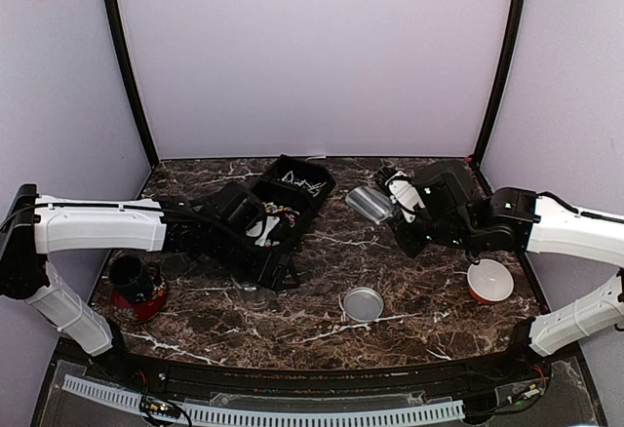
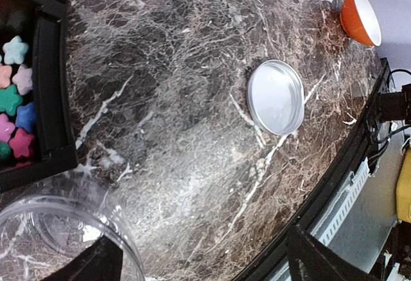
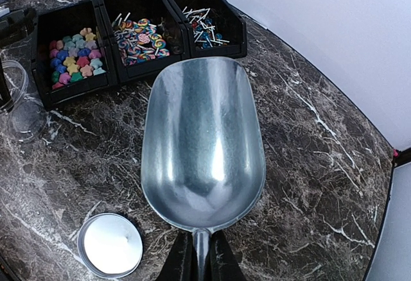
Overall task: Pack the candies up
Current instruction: Move the packing box to the center of the board.
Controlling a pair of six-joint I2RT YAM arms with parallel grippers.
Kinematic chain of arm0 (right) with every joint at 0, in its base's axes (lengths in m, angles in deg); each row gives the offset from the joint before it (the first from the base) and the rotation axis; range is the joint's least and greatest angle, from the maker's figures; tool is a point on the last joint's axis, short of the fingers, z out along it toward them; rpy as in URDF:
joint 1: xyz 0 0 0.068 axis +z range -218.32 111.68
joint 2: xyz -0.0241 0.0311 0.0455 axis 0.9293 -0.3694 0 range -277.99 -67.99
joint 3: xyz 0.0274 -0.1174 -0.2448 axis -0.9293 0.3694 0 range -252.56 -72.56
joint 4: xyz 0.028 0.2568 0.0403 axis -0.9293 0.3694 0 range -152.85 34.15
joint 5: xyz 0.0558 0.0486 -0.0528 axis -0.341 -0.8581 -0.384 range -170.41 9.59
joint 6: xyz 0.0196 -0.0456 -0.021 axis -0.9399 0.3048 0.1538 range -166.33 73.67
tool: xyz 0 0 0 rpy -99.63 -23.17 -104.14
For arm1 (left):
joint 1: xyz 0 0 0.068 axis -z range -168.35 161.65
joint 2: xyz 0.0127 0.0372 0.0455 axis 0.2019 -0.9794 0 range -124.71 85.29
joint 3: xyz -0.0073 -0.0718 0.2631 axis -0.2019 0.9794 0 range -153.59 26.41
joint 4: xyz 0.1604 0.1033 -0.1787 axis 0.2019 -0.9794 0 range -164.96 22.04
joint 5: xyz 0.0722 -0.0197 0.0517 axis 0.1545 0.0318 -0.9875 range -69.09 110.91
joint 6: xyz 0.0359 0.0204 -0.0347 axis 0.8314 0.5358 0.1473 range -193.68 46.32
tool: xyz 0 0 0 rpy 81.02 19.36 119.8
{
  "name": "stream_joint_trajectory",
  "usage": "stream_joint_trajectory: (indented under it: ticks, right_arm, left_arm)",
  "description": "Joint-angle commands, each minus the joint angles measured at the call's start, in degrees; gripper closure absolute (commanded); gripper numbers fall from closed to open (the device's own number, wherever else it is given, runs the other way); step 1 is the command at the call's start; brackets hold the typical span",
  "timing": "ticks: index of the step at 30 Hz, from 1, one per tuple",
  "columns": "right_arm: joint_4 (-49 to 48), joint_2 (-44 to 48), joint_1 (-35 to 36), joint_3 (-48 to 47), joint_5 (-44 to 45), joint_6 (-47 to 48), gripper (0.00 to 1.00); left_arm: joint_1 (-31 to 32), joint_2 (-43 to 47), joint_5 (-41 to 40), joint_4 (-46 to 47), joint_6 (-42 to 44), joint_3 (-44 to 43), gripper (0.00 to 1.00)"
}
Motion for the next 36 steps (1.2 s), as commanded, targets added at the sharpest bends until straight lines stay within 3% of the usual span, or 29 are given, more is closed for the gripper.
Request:
stream_joint_trajectory:
  ticks: [1,13,22,30,36]
  right_arm:
    - [-2.57,1.12,-0.43,0.70,1.22,-0.78,1.00]
    - [-2.17,3.08,-0.43,1.24,2.02,-0.84,1.00]
    - [-1.73,3.37,-0.43,1.29,2.63,-1.64,1.00]
    - [1.57,5.83,-0.96,-0.41,11.05,-6.29,1.00]
    - [3.72,9.97,-2.87,-0.32,17.90,-10.57,1.00]
  left_arm:
    - [1.28,-1.87,1.64,0.50,1.53,-4.13,0.12]
    - [2.86,-13.05,4.23,0.22,5.85,-12.98,0.15]
    - [2.86,-22.12,0.55,-0.57,11.04,-25.13,0.15]
    - [2.56,-32.05,-0.68,-0.95,15.21,-36.23,0.12]
    - [0.61,-35.39,0.14,2.33,16.25,-39.96,0.12]
